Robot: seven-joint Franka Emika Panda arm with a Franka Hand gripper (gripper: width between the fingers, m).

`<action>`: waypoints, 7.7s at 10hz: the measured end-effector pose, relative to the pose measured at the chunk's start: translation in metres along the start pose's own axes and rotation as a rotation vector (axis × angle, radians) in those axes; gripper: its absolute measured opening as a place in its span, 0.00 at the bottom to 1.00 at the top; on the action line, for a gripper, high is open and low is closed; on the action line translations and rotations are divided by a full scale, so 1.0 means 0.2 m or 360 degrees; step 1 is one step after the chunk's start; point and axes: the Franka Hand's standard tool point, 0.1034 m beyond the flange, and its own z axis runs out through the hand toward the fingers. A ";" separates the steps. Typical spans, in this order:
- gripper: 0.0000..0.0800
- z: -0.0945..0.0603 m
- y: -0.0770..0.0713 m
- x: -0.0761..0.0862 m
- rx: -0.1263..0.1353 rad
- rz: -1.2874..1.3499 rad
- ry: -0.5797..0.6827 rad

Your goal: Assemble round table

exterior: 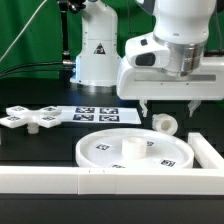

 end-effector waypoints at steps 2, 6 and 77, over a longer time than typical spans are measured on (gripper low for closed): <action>0.81 0.03 0.01 0.00 -0.0014 -0.0012 -0.0220; 0.81 0.09 0.01 -0.02 -0.0049 -0.0003 -0.0628; 0.81 -0.45 0.40 0.28 -0.0117 -0.0405 0.1303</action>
Offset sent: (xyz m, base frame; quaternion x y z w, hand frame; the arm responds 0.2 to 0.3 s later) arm 0.0006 0.0018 -0.0033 0.0026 -0.1292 -0.0024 0.9916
